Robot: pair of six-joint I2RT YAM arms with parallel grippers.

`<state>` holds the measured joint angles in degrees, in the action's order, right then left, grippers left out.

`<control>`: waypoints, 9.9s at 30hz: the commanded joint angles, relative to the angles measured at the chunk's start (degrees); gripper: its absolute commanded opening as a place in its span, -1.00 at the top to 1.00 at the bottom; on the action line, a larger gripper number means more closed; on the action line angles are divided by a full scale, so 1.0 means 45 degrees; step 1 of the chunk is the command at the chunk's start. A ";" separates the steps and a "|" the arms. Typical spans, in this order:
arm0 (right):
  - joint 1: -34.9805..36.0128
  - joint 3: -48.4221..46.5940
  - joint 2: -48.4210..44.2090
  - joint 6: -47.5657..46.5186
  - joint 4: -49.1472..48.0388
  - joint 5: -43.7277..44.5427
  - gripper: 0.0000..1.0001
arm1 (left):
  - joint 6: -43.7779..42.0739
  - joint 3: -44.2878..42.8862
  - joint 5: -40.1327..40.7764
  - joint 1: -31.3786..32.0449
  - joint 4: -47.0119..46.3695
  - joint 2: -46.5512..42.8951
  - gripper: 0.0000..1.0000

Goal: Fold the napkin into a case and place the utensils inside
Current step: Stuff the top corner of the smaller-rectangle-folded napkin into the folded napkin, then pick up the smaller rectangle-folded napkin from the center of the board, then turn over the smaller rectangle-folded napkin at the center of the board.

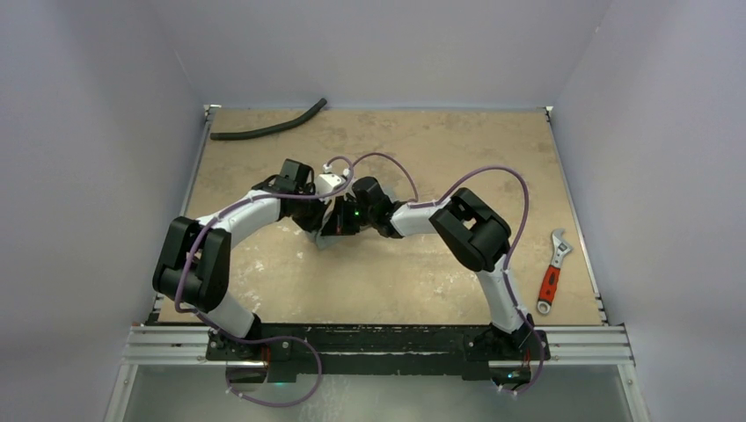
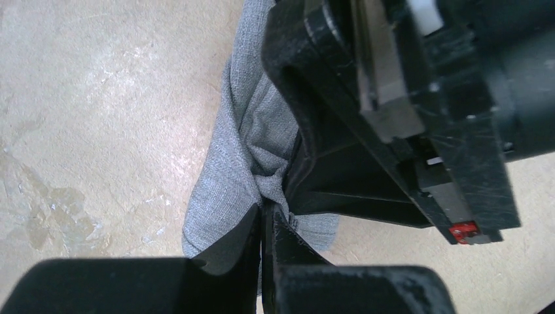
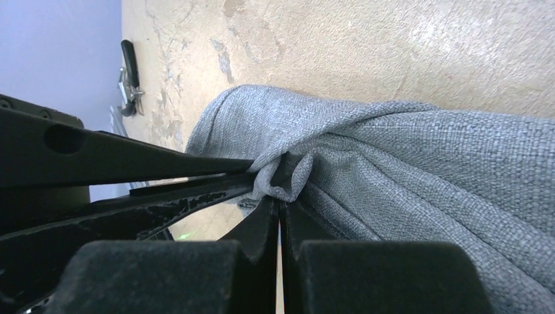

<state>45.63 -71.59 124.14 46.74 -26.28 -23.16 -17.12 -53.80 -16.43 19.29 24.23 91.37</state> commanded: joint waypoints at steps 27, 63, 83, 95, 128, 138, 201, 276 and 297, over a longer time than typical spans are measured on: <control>-0.0901 -0.0960 0.1077 0.1001 0.0691 0.1484 1.00 | -0.0800 0.0346 -0.1648 -0.0077 0.0125 -0.0509 1.00; -0.1722 -0.0608 -0.0480 0.0958 -0.1297 -0.2704 0.86 | -0.3601 0.0301 0.0188 -0.0202 0.0073 0.1657 0.94; -0.1736 -0.2519 0.2329 0.0119 0.0667 -0.0447 1.00 | -0.4634 -0.0038 -0.0669 -0.0400 0.1226 0.0708 0.87; -0.1712 -0.2860 0.3300 -0.0387 0.0735 -0.0077 1.00 | -1.1740 -0.1338 -0.3183 -0.0780 0.5543 -0.1546 -0.01; -0.0583 0.1154 0.2986 0.0403 -0.1815 -0.2735 1.00 | -1.7934 0.4295 -0.0510 0.1085 -0.0686 -0.3081 -0.86; -0.0237 0.0249 0.3234 0.0170 -0.0944 -0.3252 1.00 | -1.9595 0.6373 -0.1068 0.1361 -0.0890 -0.4924 -0.74; -0.0237 -0.0168 0.3119 -0.0435 -0.0388 -0.3946 1.00 | -2.5289 0.8813 -0.2616 0.0615 -0.4205 -0.6465 -0.58; -0.4312 -0.0393 -0.5806 -0.7946 0.7075 -0.3455 0.93 | 1.1098 -0.5005 -0.8116 0.0652 -0.5995 -0.2679 1.00; -0.3956 0.3438 -1.0399 -0.8083 0.7757 -0.0782 0.83 | 0.9998 0.4160 -0.6912 -0.3264 -0.3711 -0.1633 1.00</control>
<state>25.19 -59.42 81.28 14.22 11.22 -13.69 28.84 -36.71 -47.51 6.33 9.26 83.74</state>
